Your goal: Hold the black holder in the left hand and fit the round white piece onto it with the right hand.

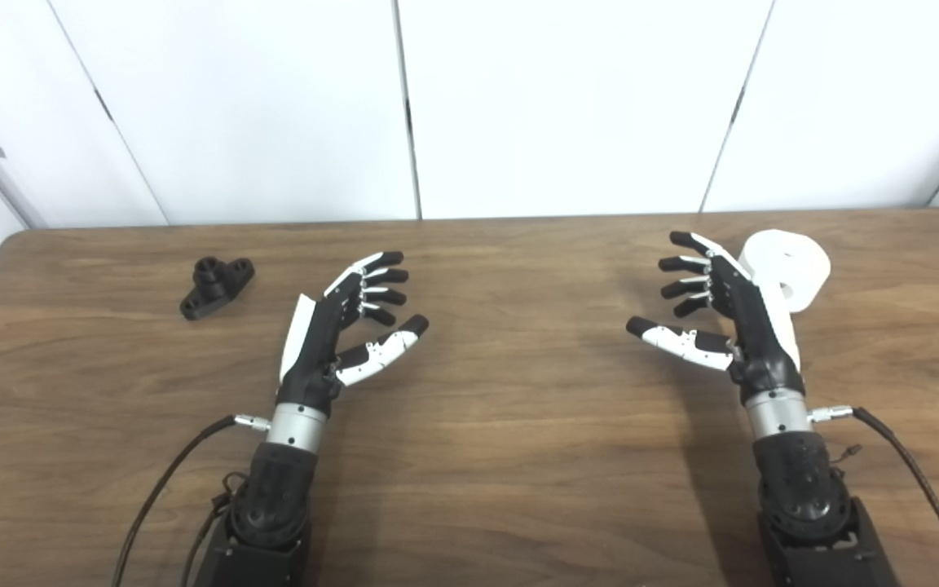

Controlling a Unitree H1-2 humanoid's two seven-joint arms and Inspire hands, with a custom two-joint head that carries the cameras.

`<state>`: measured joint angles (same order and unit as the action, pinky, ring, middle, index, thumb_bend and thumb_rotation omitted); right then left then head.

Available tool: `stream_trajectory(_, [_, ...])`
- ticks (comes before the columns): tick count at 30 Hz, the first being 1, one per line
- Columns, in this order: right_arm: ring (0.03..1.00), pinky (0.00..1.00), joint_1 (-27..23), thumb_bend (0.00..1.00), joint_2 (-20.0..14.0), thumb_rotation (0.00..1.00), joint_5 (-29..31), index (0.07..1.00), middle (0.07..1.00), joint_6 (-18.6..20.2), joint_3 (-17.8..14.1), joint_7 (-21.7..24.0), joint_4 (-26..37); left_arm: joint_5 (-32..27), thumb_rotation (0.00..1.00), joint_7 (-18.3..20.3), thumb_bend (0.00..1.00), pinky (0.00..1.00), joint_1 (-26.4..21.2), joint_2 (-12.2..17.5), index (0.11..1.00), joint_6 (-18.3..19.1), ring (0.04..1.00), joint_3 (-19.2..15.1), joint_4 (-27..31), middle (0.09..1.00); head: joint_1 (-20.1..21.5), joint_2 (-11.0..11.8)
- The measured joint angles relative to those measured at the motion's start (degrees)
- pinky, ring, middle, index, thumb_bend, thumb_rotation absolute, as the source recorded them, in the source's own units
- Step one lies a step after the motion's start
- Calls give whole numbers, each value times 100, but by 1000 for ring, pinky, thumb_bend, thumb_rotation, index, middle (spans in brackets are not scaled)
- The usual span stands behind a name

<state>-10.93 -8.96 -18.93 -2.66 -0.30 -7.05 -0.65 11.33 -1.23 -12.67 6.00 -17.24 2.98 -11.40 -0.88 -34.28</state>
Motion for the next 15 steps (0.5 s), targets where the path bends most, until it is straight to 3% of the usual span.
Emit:
stream_trajectory(10, [604, 485, 0, 622, 0, 247, 5, 816, 713, 1, -2, 0, -1, 7, 255, -8, 629, 545, -1, 1, 781, -35, 662, -2, 0, 746, 9, 0])
stream_trajectory(15, [600, 489, 0, 618, 0, 245, 6, 818, 711, 1, -6, 0, -1, 4, 232, -10, 631, 545, -1, -2, 777, -63, 657, -2, -6, 740, -298, 26])
